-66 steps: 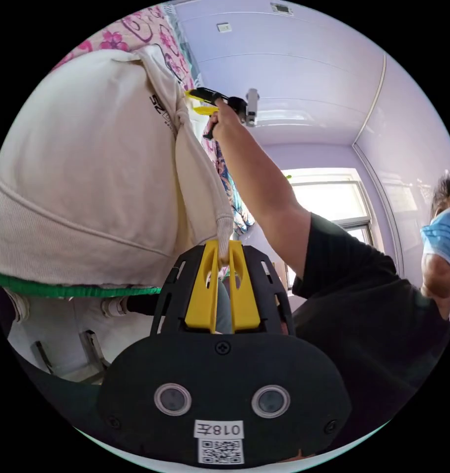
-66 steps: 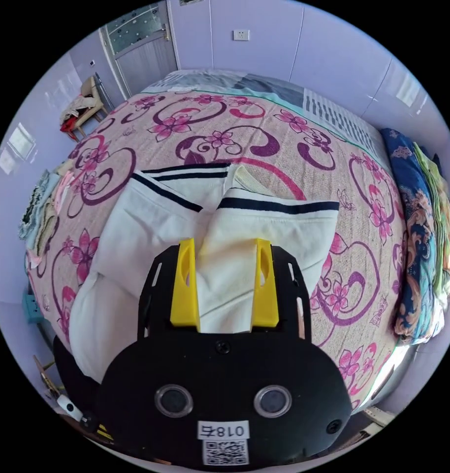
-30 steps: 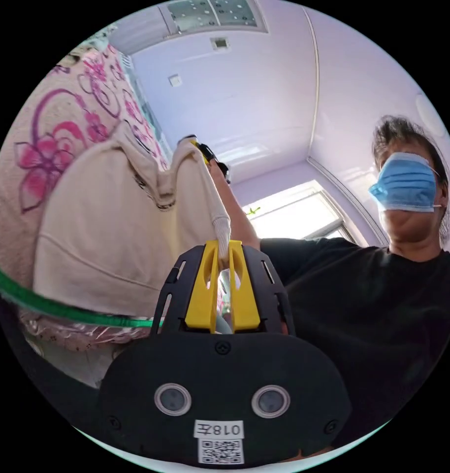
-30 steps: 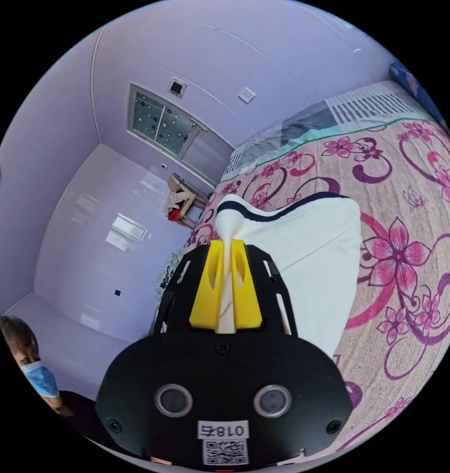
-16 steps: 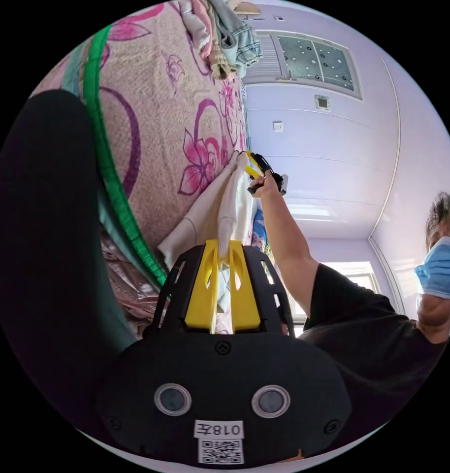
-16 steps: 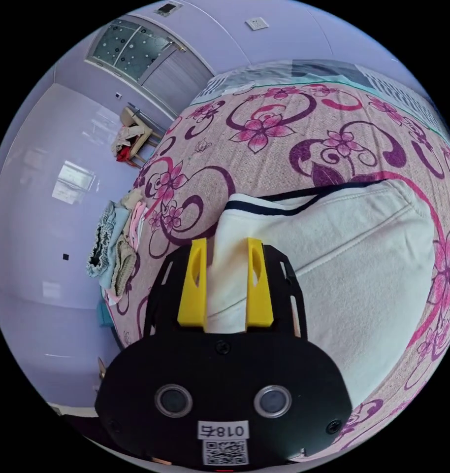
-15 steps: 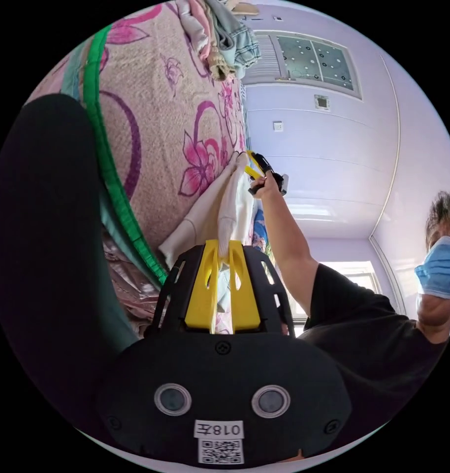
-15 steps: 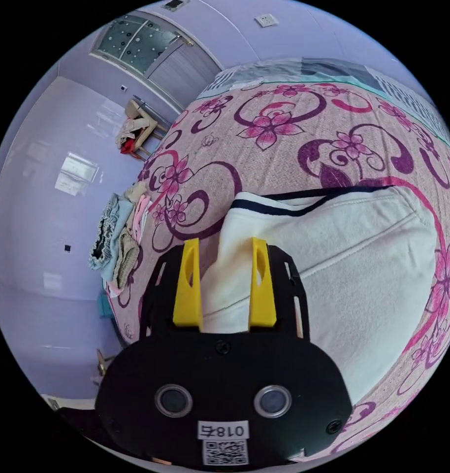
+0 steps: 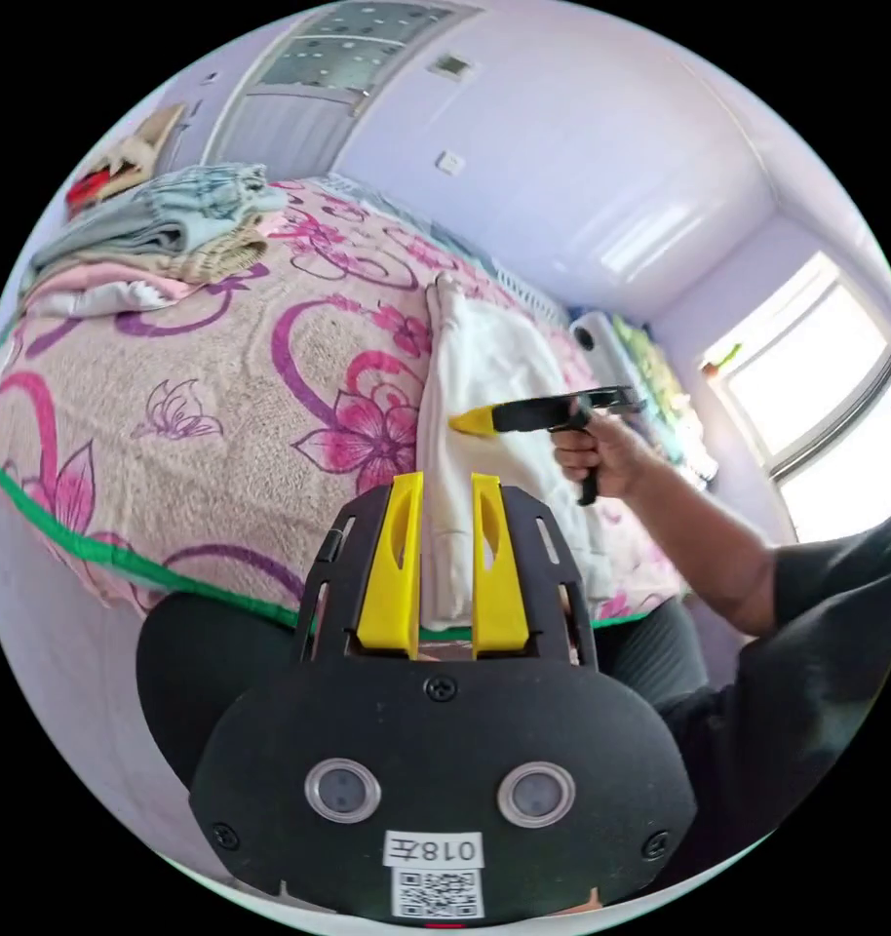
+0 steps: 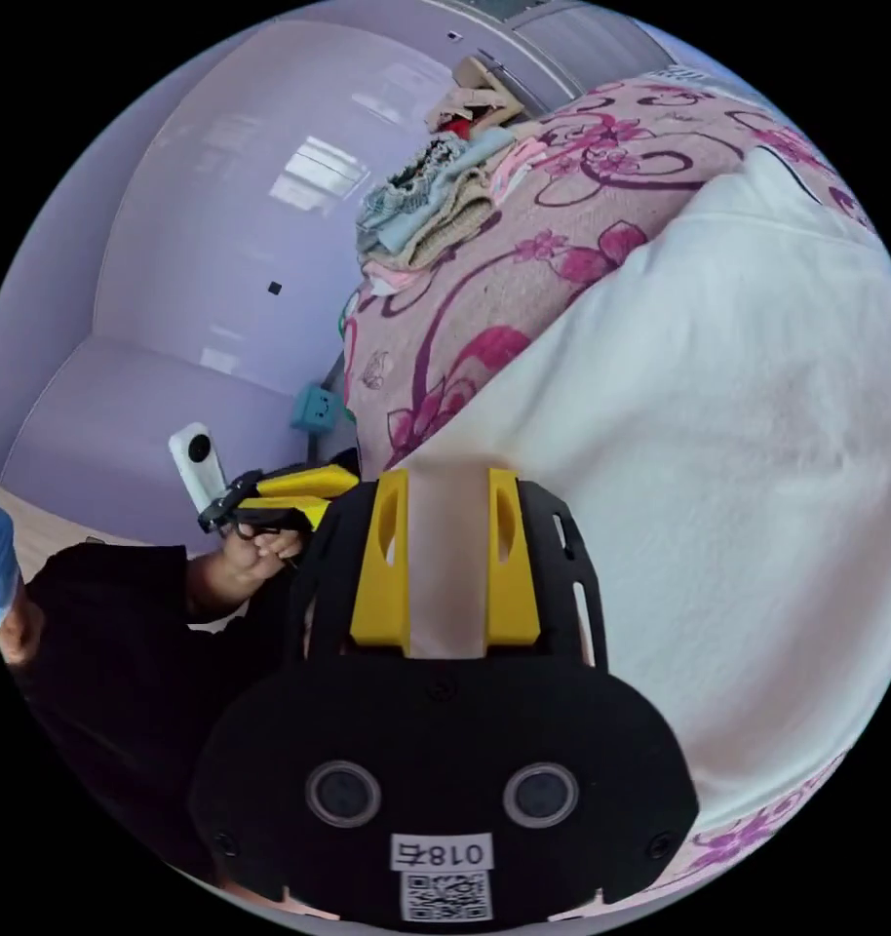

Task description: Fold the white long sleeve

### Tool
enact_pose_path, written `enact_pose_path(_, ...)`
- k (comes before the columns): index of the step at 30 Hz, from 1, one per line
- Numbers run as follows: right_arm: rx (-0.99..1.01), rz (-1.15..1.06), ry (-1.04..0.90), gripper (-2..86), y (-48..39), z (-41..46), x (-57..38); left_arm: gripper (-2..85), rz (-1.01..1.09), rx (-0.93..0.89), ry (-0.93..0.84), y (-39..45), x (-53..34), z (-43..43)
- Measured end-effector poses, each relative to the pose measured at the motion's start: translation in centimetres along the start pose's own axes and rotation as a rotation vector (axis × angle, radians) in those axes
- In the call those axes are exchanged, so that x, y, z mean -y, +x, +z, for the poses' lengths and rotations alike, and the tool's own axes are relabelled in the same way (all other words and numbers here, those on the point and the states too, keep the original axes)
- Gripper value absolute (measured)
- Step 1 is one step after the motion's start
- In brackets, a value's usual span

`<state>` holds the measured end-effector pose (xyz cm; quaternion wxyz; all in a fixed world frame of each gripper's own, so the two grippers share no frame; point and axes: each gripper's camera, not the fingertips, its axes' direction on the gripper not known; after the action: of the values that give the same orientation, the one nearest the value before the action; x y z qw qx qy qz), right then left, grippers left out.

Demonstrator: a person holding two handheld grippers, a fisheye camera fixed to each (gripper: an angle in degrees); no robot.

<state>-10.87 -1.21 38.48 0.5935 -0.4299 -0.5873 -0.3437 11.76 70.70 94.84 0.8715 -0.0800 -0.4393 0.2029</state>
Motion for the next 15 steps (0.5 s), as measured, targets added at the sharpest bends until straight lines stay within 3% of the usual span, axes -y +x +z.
enact_pose_path(3, 0.019, -0.048, 0.182, 10.8, -1.5, -3.3, -4.9, 9.9, 0.059, 0.004, -0.11, 0.6, 2.0, 2.0)
enact_pose_path(7, 0.059, -0.013, 0.381, 12.3, -1.1, -8.0, -13.8, 11.6, 0.043, 0.001, -0.036, -0.4, 3.3, 0.0)
enact_pose_path(12, 0.147, 0.311, 0.61, 13.5, 5.5, -9.8, -28.8, 13.3, -0.052, -0.314, -0.198, -4.2, 6.3, 2.6)
enact_pose_path(15, 0.193, 0.425, 0.659, 13.3, 8.2, -8.1, -33.5, 13.3, -0.069, -0.307, -0.253, -5.1, 7.8, 3.7)
